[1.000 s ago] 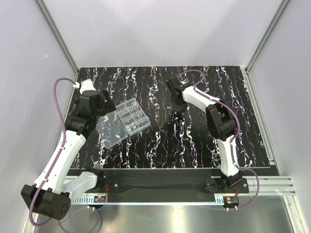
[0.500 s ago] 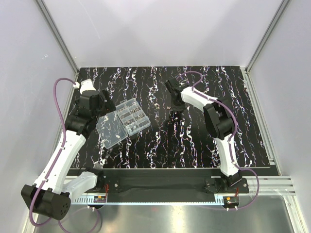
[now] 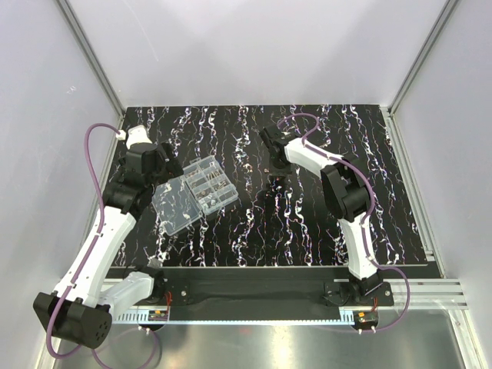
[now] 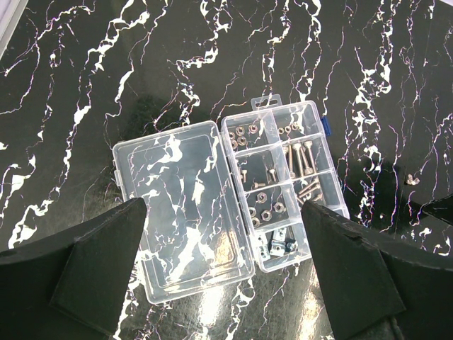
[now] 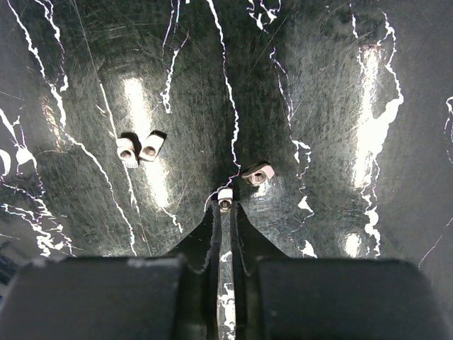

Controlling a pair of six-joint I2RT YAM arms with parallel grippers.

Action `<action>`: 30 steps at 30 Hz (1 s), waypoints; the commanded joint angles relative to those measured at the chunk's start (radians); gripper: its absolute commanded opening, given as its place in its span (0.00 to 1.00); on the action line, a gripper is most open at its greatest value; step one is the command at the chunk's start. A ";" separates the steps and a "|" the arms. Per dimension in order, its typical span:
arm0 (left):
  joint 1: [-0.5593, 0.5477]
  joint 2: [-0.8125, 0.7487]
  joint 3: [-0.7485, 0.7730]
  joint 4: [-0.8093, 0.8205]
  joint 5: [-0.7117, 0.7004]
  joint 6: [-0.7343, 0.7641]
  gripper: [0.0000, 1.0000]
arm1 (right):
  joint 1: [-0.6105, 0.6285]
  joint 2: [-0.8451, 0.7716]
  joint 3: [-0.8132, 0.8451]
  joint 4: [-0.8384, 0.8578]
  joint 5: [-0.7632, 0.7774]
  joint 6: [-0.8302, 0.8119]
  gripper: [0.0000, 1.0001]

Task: Sort the screws and nuts into containers

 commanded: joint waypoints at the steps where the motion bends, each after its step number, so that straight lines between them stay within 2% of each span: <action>1: -0.001 -0.015 0.001 0.031 -0.013 0.005 0.99 | 0.011 0.019 0.019 -0.007 0.018 0.008 0.04; 9: -0.003 -0.018 0.002 0.029 -0.014 0.005 0.99 | 0.034 -0.016 0.109 -0.039 0.001 -0.058 0.00; 15: -0.001 -0.018 0.002 0.031 -0.011 0.007 0.99 | 0.151 -0.079 0.207 -0.025 -0.080 -0.110 0.00; 20: -0.003 -0.021 0.002 0.031 -0.013 0.005 0.99 | 0.261 -0.041 0.301 -0.030 -0.173 -0.135 0.00; 25: -0.003 -0.024 0.001 0.032 -0.005 0.004 0.99 | 0.307 0.028 0.368 -0.070 -0.195 -0.147 0.00; 30: -0.001 -0.026 0.001 0.032 -0.005 0.004 0.99 | 0.320 0.043 0.353 -0.080 -0.190 -0.145 0.00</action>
